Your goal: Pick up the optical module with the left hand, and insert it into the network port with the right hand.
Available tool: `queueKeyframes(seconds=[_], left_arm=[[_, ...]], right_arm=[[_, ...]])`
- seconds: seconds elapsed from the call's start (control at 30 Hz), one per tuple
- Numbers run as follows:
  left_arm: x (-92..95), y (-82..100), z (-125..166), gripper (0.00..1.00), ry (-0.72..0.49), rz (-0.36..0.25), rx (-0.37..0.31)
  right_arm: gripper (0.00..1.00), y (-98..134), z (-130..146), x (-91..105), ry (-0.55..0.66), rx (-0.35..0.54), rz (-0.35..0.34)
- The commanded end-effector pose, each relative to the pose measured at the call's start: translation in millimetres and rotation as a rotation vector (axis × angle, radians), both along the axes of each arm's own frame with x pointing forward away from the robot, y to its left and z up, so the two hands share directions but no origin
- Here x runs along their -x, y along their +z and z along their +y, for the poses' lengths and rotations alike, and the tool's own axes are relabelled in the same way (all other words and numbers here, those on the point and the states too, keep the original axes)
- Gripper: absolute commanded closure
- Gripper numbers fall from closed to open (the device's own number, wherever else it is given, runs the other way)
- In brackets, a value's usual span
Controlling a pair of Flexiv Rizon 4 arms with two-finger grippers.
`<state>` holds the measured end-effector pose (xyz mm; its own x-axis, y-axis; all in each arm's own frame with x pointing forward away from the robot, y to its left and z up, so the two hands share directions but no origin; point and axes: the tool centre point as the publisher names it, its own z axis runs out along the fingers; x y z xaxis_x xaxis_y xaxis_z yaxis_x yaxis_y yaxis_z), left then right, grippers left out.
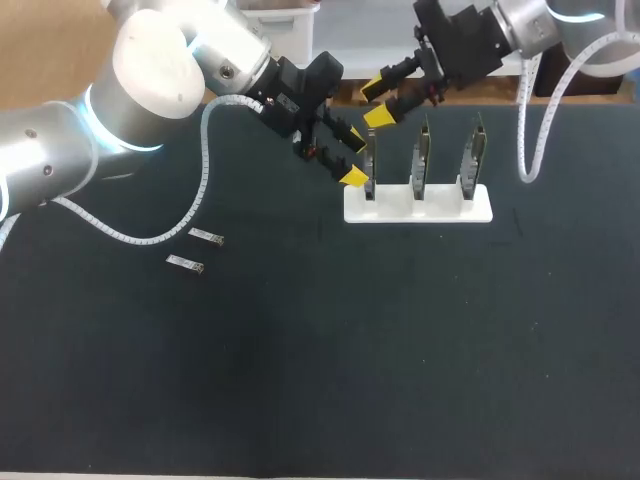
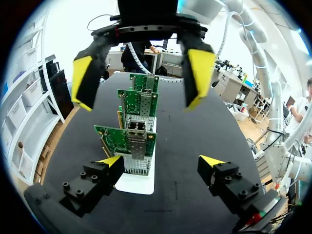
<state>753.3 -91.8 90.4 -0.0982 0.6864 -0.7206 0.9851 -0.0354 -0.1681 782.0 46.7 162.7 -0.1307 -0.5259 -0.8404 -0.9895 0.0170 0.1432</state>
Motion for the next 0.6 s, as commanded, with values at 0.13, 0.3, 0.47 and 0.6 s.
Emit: queueKeyframes(seconds=[0.13,0.3,0.47,0.6], left_arm=[[-1.1,0.5,-0.7,0.00,0.000,0.003,-0.005],[-1.1,0.5,-0.7,0.00,0.000,0.003,-0.005],[-1.1,0.5,-0.7,0.00,0.000,0.003,-0.005],[-1.1,0.5,-0.7,0.00,0.000,0.003,-0.005]], right_arm=[[0.00,2.0,-8.0,-0.6,0.010,-0.026,0.019],[0.00,1.9,-8.6,0.5,0.007,-0.027,0.021],[0.00,1.6,-8.2,2.4,0.006,-0.025,0.018],[0.53,1.9,-7.7,3.8,0.013,-0.020,0.009]])
